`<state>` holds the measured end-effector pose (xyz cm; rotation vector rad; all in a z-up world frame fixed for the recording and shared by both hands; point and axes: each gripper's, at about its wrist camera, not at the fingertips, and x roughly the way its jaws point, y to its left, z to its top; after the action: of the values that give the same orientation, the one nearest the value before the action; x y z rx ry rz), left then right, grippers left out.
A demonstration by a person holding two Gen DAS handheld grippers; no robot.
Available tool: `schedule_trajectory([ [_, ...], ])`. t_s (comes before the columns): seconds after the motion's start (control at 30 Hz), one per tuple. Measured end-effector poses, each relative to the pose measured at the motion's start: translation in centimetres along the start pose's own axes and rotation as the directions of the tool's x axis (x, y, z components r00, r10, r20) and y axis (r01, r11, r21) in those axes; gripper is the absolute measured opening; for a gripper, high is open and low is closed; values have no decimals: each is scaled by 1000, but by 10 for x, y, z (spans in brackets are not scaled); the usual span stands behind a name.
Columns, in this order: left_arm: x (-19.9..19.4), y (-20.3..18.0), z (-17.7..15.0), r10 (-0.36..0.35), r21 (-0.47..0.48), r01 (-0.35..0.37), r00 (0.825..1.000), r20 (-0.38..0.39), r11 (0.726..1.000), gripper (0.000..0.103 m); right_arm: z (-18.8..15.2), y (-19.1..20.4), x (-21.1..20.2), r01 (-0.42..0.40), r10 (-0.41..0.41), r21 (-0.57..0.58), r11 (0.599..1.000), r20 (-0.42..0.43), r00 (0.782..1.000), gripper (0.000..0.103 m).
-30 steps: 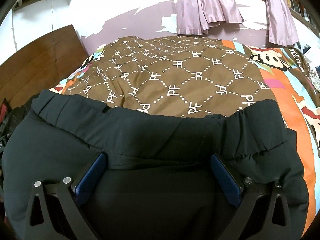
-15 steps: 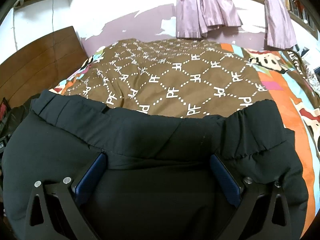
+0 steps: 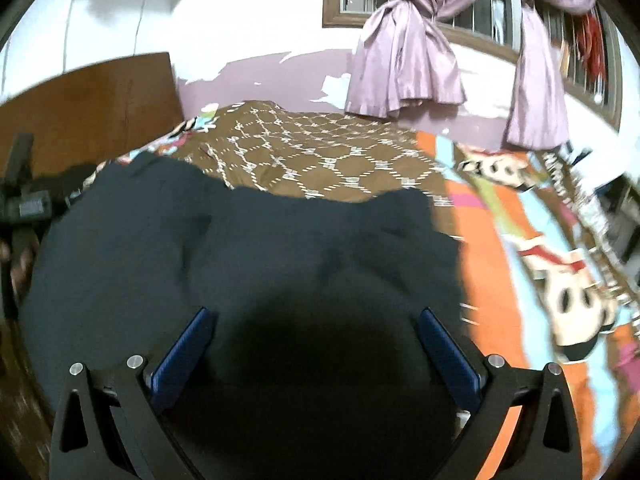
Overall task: Fold large clothes
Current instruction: 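Fold the jacket bundle over onto itself with both grippers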
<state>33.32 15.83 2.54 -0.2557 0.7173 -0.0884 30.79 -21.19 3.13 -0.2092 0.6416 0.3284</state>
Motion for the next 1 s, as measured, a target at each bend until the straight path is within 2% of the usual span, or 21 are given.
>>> schedule_trajectory([
  [0.07,-12,4,-7,-70,11,70,998,-5,998,102,-11,-16,-15,22,-22,14,1000,-6,1000,103],
  [0.2,-29,1,-17,-55,120,59,998,-33,991,102,-20,-52,-24,23,-18,152,988,-33,999,103],
  [0.27,-35,3,-21,-51,139,56,998,-38,989,102,-22,-59,-22,-8,22,192,981,-72,997,103],
  [0.43,-39,36,-27,-76,51,79,995,-67,996,102,-29,-59,-12,-78,100,221,972,-91,991,103],
  [0.53,-33,61,-34,-92,-25,90,988,-121,996,102,-36,-60,-3,-117,146,252,961,-98,984,103],
  [0.6,-23,79,-43,-133,-77,121,976,-171,990,102,-42,-64,5,-130,167,284,950,-107,980,103],
  [0.7,-19,97,-53,-218,-153,194,963,-159,969,102,-53,-71,19,-158,208,332,930,-120,971,103],
  [0.8,-12,104,-58,-266,-159,241,951,-159,957,102,-59,-79,32,-212,275,386,898,-116,954,103],
  [0.97,-2,121,-51,-370,-187,336,909,-193,923,102,-55,-91,49,-260,349,441,859,-134,927,103],
  [1.0,0,121,-50,-377,-185,344,905,-196,921,102,-53,-92,50,-261,354,445,857,-139,925,103],
])
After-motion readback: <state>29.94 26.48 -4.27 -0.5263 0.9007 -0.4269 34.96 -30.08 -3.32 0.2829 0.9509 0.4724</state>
